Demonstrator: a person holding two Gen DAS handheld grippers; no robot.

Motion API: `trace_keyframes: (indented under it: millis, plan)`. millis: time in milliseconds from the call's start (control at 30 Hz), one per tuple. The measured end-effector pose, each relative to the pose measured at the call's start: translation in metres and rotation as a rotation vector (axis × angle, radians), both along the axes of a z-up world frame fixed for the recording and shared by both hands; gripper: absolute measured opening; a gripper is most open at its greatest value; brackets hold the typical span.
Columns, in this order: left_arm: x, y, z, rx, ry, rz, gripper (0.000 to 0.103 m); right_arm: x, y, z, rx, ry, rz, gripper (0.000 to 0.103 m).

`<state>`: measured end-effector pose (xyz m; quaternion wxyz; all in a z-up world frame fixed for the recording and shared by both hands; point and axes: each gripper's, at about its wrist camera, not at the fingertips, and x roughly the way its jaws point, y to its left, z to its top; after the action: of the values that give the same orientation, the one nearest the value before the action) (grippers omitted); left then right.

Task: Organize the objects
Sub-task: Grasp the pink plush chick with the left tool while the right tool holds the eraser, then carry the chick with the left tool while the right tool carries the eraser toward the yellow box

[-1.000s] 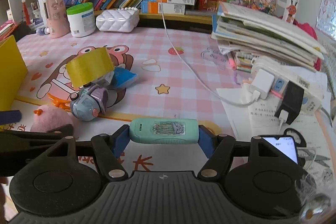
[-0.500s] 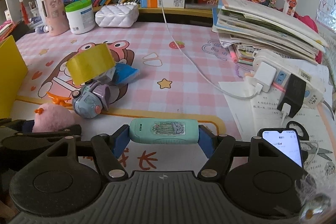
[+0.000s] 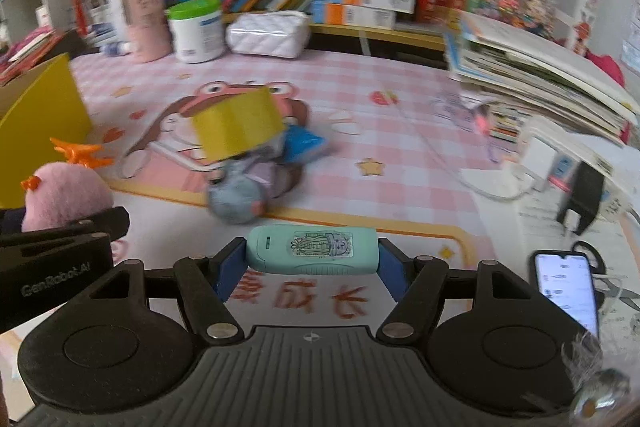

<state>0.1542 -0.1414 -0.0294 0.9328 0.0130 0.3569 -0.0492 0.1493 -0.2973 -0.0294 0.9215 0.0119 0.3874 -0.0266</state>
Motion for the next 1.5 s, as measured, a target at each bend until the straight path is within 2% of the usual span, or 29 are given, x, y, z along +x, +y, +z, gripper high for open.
trace_keyframes:
  millis: [300, 767, 1067, 1500]
  plan:
    - [-0.035, 0.056, 0.011, 0.013, -0.022, 0.09, 0.062, -0.013, 0.056, 0.008, 0.002, -0.017, 0.094, 0.067]
    - [-0.092, 0.155, 0.023, 0.027, -0.039, 0.226, 0.062, -0.059, 0.159, 0.023, -0.016, -0.039, 0.215, 0.067]
    - [-0.124, 0.198, 0.029, 0.017, -0.053, 0.244, 0.062, -0.091, 0.201, 0.03, -0.029, -0.058, 0.224, 0.067]
    - [-0.16, 0.238, 0.03, 0.042, -0.069, 0.216, 0.062, -0.131, 0.241, 0.027, -0.013, -0.059, 0.202, 0.067]
